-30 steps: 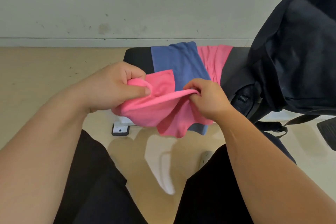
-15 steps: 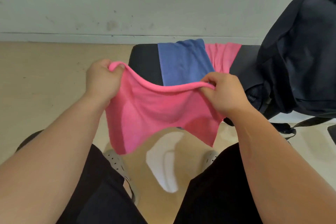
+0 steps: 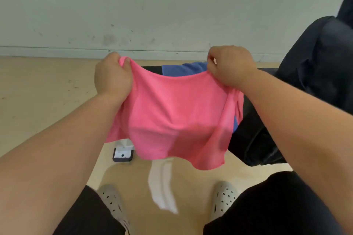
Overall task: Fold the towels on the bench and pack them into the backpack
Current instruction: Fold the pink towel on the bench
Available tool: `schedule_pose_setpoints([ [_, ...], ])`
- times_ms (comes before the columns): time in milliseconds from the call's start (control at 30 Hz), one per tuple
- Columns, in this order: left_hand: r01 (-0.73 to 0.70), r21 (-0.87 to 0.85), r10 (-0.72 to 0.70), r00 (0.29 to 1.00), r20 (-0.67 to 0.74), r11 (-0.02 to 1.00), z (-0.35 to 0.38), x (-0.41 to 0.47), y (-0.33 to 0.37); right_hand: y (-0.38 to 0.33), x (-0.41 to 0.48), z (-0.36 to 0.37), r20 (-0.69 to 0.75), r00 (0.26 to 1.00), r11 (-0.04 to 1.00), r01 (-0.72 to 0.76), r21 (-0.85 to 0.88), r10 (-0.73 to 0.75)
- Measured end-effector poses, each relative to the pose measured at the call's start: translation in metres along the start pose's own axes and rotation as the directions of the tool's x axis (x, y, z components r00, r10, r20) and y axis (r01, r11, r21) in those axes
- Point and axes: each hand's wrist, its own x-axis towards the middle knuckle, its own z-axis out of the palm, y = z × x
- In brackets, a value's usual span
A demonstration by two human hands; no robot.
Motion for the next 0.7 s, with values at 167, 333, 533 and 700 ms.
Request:
schedule_pose_setpoints([
  [167, -0.033, 0.040, 0.035, 0.998, -0.058, 0.999, 0.012, 0.038, 0.021, 0.023, 0.059, 0.002, 0.016, 0.999, 0.989, 0.042, -0.139, -0.040],
  [333, -0.071, 0.131, 0.062, 0.996, 0.066, 0.989, 0.025, 0.051, 0.015, 0.019, 0.068, 0.026, -0.002, 0.998, 0.995, 0.063, -0.081, -0.064],
  [533, -0.146, 0.304, -0.012, 0.887, 0.462, 0.941, 0.043, 0.009, 0.012, 0.009, 0.027, 0.068, 0.041, 0.984, 0.968, -0.176, 0.182, 0.171],
  [700, -0.367, 0.220, 0.194, 0.809, 0.554, 0.904, 0.045, -0.056, 0.045, 0.010, -0.019, 0.048, -0.204, 0.888, 0.838, -0.283, 0.466, 0.413],
])
